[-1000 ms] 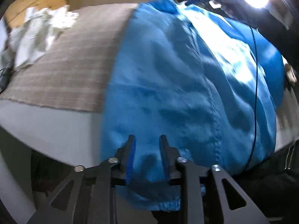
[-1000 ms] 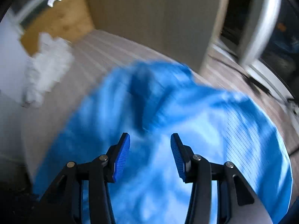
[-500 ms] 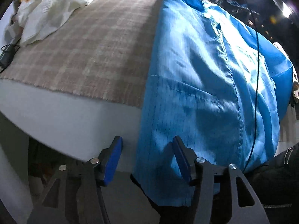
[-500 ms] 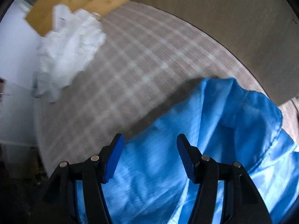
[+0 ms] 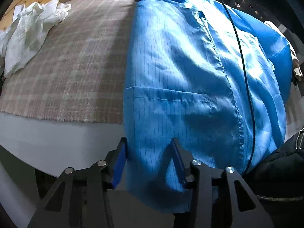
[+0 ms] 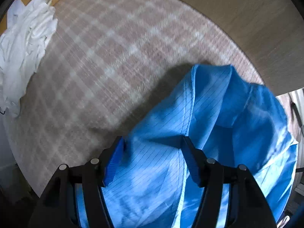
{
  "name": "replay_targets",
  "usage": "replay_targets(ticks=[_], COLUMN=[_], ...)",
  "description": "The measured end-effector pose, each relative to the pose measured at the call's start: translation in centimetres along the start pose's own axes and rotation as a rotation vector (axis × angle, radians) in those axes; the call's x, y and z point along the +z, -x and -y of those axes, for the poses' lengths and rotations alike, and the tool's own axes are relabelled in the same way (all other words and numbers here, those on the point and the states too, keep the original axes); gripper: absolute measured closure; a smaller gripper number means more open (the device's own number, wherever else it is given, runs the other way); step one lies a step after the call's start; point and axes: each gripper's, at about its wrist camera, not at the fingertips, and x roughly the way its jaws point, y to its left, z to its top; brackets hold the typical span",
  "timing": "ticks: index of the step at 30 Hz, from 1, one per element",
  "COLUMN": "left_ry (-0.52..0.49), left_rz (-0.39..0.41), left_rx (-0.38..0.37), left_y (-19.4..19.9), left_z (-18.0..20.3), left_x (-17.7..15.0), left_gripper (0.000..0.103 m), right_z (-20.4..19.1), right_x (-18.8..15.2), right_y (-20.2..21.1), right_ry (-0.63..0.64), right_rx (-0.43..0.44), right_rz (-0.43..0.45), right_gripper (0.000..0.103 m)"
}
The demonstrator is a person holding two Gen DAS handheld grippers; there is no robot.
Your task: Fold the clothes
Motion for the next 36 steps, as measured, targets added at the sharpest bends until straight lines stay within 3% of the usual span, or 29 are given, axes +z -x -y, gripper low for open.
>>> replay_targets(ticks=[3, 6, 8, 11, 14, 17, 22, 25, 29, 33, 36], left_ry=[0.005, 0.014, 0.021, 0.02, -0.047, -0.134, -0.334, -0.443, -0.59, -0.7, -0.753], left_rz=[-0.005, 0.023, 0.062, 0.129, 0.176, 0.2, 0.135, 0.092, 0.112, 0.207, 0.235], left_rx=[0.017, 0.056, 0.071, 0.059, -0.027, -0.133, -0.314, -0.374, -0.365, -0.309, -0.284], left_y=[0.0, 1.4, 3.1, 5.3, 6.4, 6.5, 4.2, 3.2, 3.6, 3.9, 2.8], left_z=[0.2, -0.1, 0.0, 0.5, 2.8, 6.1, 14.6, 19.3, 24.8, 30.1, 34.1], left_x=[0.4, 0.2, -0.1, -0.9, -1.2, -1.6, -3.4, -4.6, -3.6, 1.8, 6.8], left_gripper=[0.062, 0.06, 0.06, 0.059, 0.059, 0.058, 0.058, 0.058, 0.058, 0.052, 0.051], right_z=[0.9, 2.6, 4.7, 9.2, 12.9, 16.0, 17.6, 17.3, 15.1, 14.7, 16.0], right_x=[-1.1, -4.3, -8.0, -15.3, -23.6, -32.7, -45.3, -52.2, -57.1, -60.6, -63.0], right_y=[1.7, 6.4, 10.6, 16.3, 19.9, 21.4, 19.6, 17.1, 12.8, 11.0, 10.8], right_ry=[0.001, 0.036, 0.051, 0.029, -0.011, -0.119, -0.308, -0.421, -0.459, -0.504, -0.56], right_rx=[0.057, 0.108, 0.146, 0.137, 0.007, -0.123, -0.151, -0.122, -0.078, -0.026, 0.008], right_rz=[0.077, 0.213, 0.331, 0.49, 0.585, 0.577, 0.518, 0.486, 0.448, 0.467, 0.51], right_gripper=[0.041, 0.042, 0.042, 0.042, 0.042, 0.042, 0.041, 0.041, 0.041, 0.041, 0.041])
